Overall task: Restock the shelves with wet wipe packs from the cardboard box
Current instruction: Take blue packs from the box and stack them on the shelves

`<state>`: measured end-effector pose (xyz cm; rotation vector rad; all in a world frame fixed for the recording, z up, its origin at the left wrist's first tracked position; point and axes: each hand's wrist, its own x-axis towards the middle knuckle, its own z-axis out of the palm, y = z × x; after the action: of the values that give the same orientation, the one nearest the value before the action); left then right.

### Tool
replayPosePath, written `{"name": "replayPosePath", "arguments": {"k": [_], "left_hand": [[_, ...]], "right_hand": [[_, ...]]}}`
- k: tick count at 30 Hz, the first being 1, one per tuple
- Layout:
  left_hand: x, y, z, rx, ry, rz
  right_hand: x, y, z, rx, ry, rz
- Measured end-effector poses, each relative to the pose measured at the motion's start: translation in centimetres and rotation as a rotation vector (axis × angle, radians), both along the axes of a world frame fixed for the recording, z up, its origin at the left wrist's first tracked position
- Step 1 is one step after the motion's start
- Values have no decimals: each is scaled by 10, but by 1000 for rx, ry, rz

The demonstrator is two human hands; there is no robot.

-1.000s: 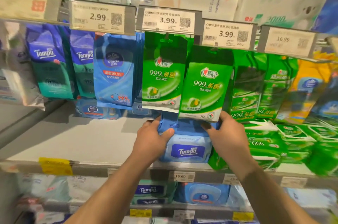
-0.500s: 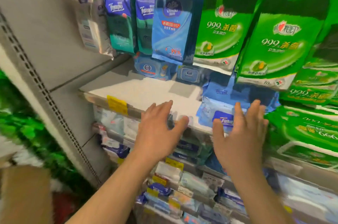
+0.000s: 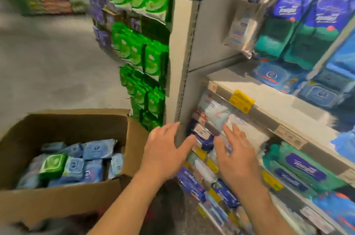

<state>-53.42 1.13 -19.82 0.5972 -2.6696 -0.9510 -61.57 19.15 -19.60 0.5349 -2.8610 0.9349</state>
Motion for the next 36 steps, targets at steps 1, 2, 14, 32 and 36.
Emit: {"name": "replayPosePath", "arguments": {"k": [1,2,14,32,36], "left_hand": [[20,-22,-4,14,-18,43],[39,-46,-9,31,-36,95],[234,-242,-48,212,-174,492],[240,-376,-96,539,-232,791],[222,-392,-110,587,-271,829]], "right_hand": [[11,-26,-6,10,-31,44],[23,-53,-12,10,-60,91],[151,-291,-53,105,-236,519],[96,-447,-140,211,-642,516],[80,-464,-177,208,-742,457]]}}
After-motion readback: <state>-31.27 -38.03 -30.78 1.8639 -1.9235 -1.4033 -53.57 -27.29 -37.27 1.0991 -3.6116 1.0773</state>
